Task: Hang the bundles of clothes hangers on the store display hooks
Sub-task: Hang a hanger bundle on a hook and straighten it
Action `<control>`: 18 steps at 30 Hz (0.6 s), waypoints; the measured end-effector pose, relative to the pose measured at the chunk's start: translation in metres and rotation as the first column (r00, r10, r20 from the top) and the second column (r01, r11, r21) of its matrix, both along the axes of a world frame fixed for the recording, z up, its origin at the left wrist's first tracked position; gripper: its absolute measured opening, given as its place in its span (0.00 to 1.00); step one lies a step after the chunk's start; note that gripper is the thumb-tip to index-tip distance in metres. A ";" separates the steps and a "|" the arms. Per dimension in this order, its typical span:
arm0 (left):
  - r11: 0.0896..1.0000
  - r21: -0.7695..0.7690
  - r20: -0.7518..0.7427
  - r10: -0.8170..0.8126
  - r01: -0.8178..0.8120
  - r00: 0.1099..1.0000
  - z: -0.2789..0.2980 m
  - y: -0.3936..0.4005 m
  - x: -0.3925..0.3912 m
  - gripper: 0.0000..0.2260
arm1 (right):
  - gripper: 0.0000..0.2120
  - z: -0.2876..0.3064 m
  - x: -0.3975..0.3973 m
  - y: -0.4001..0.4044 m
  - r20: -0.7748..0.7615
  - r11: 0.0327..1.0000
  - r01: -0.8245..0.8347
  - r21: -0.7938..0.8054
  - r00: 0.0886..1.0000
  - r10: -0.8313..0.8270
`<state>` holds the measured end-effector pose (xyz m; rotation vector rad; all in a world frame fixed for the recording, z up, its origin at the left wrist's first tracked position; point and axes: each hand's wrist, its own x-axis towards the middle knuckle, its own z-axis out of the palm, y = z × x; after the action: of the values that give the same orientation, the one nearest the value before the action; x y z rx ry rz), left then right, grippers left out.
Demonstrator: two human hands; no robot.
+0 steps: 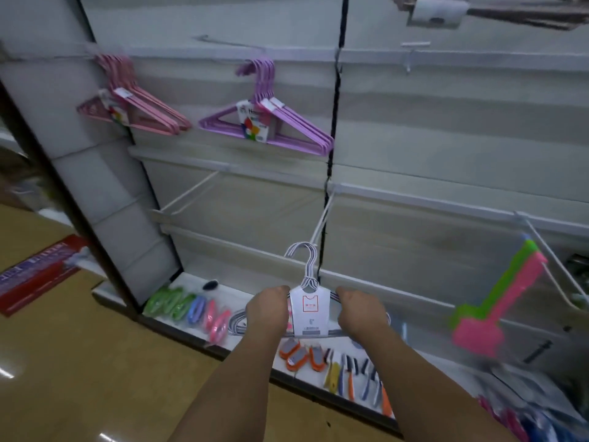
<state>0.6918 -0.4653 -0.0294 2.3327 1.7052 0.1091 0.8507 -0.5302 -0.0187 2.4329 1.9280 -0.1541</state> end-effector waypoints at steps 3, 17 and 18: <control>0.999 0.037 0.011 0.035 -0.036 0.999 0.008 0.024 -0.006 0.17 | 0.18 0.006 -0.003 0.024 0.006 0.997 -0.046 0.055 0.999 0.046; 0.892 0.394 0.093 -0.280 0.224 0.955 0.094 0.148 -0.054 0.14 | 0.08 0.079 -0.065 0.092 -0.109 0.815 0.151 0.559 0.988 -0.108; 0.888 0.403 0.112 -0.288 0.222 0.951 0.103 0.157 -0.055 0.14 | 0.08 0.088 -0.069 0.097 -0.105 0.776 0.171 0.607 0.985 -0.134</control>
<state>0.6365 -0.3085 0.0739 2.7130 1.3765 0.6292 0.7821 -0.4327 0.0690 3.0056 2.0408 0.4987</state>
